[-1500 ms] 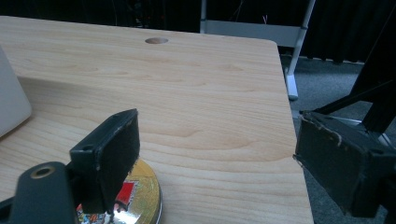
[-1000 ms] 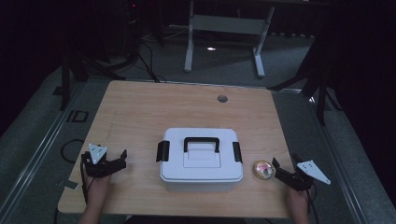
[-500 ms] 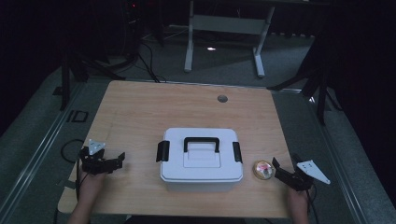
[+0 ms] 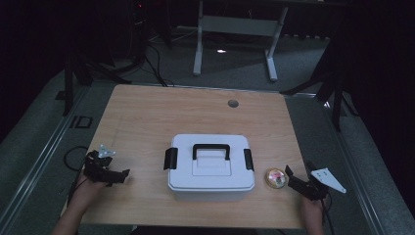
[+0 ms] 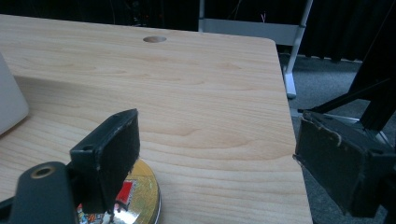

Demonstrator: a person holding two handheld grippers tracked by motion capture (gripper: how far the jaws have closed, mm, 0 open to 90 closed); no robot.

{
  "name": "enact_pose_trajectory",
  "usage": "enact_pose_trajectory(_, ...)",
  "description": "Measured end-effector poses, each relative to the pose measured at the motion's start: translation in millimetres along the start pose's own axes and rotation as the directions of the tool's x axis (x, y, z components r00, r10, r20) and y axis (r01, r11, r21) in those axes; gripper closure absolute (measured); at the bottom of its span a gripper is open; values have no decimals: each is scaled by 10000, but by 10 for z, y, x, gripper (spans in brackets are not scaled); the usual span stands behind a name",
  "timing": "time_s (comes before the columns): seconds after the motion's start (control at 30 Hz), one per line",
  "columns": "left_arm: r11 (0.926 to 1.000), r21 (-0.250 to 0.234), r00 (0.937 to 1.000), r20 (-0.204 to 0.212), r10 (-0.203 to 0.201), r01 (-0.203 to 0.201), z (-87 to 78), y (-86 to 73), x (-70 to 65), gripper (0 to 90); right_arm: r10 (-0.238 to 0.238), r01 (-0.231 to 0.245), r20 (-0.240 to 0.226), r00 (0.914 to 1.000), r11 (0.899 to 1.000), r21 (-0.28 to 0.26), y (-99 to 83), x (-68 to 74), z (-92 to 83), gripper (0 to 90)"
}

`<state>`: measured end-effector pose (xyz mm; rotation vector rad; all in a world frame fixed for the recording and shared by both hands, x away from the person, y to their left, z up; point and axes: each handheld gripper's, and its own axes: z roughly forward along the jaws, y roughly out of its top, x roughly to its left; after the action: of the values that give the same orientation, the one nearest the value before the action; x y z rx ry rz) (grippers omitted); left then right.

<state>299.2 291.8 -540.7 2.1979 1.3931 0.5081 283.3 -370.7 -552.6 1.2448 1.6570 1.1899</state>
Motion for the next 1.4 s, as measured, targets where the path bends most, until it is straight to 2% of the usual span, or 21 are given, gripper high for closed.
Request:
enact_pose_trajectory(0.1,9975,375,9982,-42,597,-595,-66,30,0,7,-22,22,-14,10000,10000,14,0,2,0,134)
enact_pose_trajectory(0.13,9975,375,9982,-42,597,-595,-66,30,0,7,-21,21,-21,10000,10000,21,0,2,0,134)
enact_pose_trajectory(0.23,9930,626,9949,-6,1005,-1003,-115,45,4,7,-21,21,-21,10000,10000,29,1,1,1,134)
enact_pose_trajectory(0.4,9815,1057,9857,721,1523,-1594,-186,67,25,7,-76,76,-41,10000,10000,54,2,7,3,135)
enact_pose_trajectory(0.47,9727,1330,9782,1103,1760,-1900,-204,75,34,7,-84,84,-52,10000,10000,41,1,6,3,135)
enact_pose_trajectory(0.57,9521,1700,9615,1507,2298,-2542,-221,81,31,7,-70,70,-50,10000,10000,38,1,5,2,135)
enact_pose_trajectory(0.6,9436,1839,9540,1732,2448,-2755,-228,85,31,7,-85,85,-51,10000,10000,37,1,6,2,135)
enact_pose_trajectory(0.63,9385,1884,9488,1864,2551,-2893,-232,87,29,7,-86,86,-52,9999,10000,37,1,6,2,134)
enact_pose_trajectory(0.7,9245,1927,9313,2285,2836,-3288,-245,92,28,7,-85,85,-54,9999,10000,43,1,7,2,134)
enact_pose_trajectory(0.77,9144,1921,9160,2649,3013,-3563,-249,96,35,7,-87,87,-57,9999,10000,38,1,7,2,135)
enact_pose_trajectory(0.8,9042,1936,9035,2861,3191,-3806,-251,94,36,7,-86,86,-60,9999,10000,38,1,6,3,135)
enact_pose_trajectory(0.83,8952,1950,8939,2974,3354,-4007,-253,92,36,7,-90,90,-59,9999,10000,35,1,6,2,135)
enact_pose_trajectory(0.93,8591,2033,8561,3428,3868,-4696,-259,85,21,11,-66,66,-71,10000,10000,64,1,7,2,135)
enact_pose_trajectory(1.0,8306,2014,8246,3734,4249,-5192,-277,84,4,44,-78,79,-63,9999,9999,68,2,8,2,135)
enact_pose_trajectory(1.03,8234,2012,8169,3807,4334,-5306,-284,86,-3,44,-74,75,-64,10000,10000,62,1,7,2,135)
enact_pose_trajectory(1.07,8124,2049,8075,3873,4449,-5458,-296,94,-15,44,-73,73,-61,10000,10000,60,1,7,2,134)
enact_pose_trajectory(1.2,7849,2112,7818,4099,4699,-5825,-347,135,-51,44,-69,70,-55,10000,10000,70,2,8,2,134)
enact_pose_trajectory(1.27,7500,2307,7596,4159,5000,-6199,-377,162,-80,44,-77,77,-41,10000,9999,69,2,9,2,135)
enact_pose_trajectory(1.3,7353,2380,7494,4220,5103,-6347,-393,174,-95,44,-77,77,-36,10000,9999,74,2,10,2,135)
enact_pose_trajectory(1.33,7219,2448,7400,4289,5181,-6473,-407,186,-109,44,-74,74,-41,10000,9999,75,2,11,2,134)
enact_pose_trajectory(1.4,7015,2615,7284,4419,5237,-6630,-433,206,-143,44,-76,77,-41,10000,9999,69,2,10,2,135)
